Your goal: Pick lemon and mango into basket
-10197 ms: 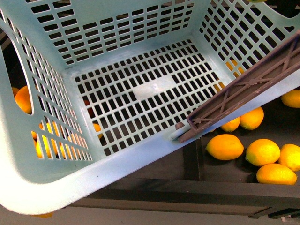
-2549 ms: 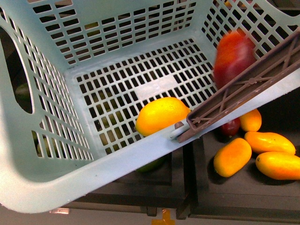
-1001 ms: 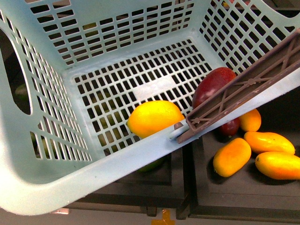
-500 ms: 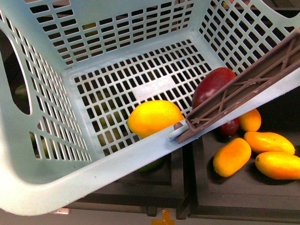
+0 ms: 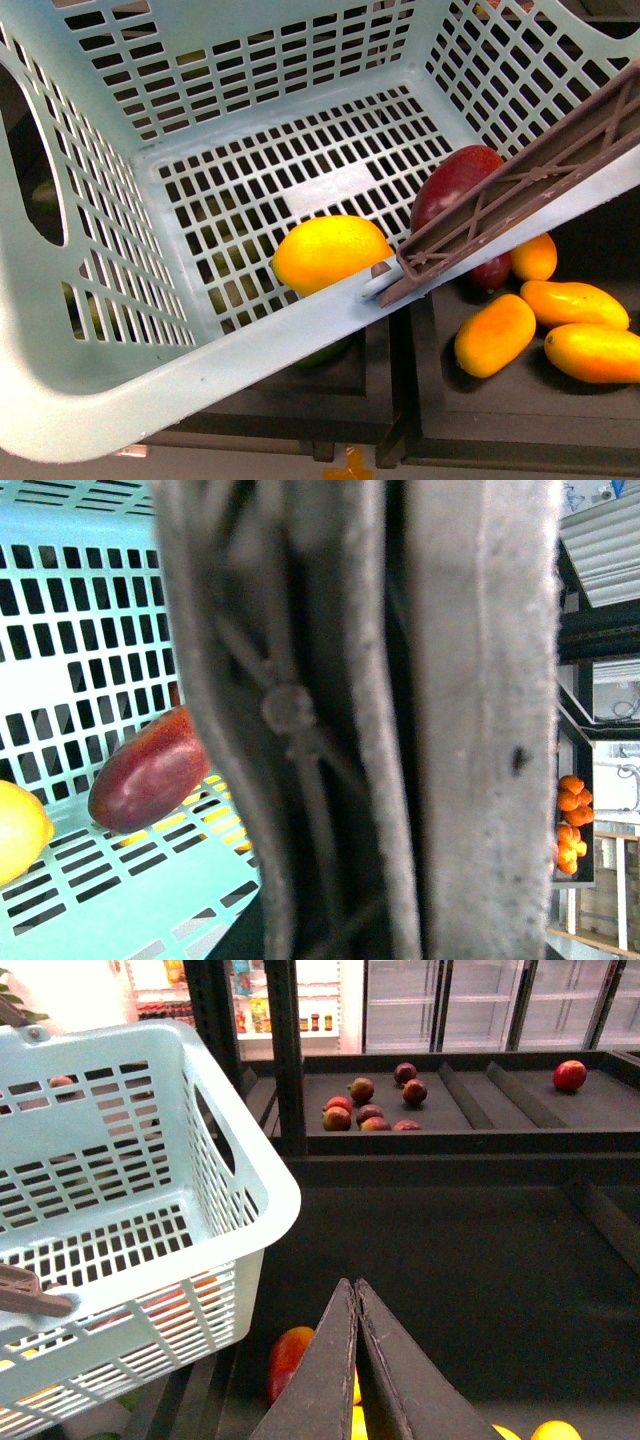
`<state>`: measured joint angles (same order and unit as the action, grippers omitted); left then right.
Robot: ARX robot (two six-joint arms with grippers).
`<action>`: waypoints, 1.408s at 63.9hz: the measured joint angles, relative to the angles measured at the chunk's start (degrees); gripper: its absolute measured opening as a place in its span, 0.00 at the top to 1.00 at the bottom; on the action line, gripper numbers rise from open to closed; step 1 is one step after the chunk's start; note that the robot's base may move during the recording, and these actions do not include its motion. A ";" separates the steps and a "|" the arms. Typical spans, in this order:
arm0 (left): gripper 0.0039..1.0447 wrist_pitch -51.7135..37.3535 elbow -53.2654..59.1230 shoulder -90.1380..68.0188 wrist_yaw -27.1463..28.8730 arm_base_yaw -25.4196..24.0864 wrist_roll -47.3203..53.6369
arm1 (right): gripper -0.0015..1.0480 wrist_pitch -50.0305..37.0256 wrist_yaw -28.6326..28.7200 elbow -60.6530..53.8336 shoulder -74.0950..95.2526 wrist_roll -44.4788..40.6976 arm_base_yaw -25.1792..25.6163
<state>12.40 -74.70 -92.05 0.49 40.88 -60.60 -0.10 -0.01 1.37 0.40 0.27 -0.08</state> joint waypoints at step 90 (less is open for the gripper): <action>0.86 0.00 0.00 0.00 -0.31 0.04 -0.11 | 0.08 0.17 0.00 0.00 -0.17 0.00 -0.02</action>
<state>12.40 -74.70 -92.05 0.19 40.93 -60.71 0.08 -0.01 1.37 0.23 0.27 -0.10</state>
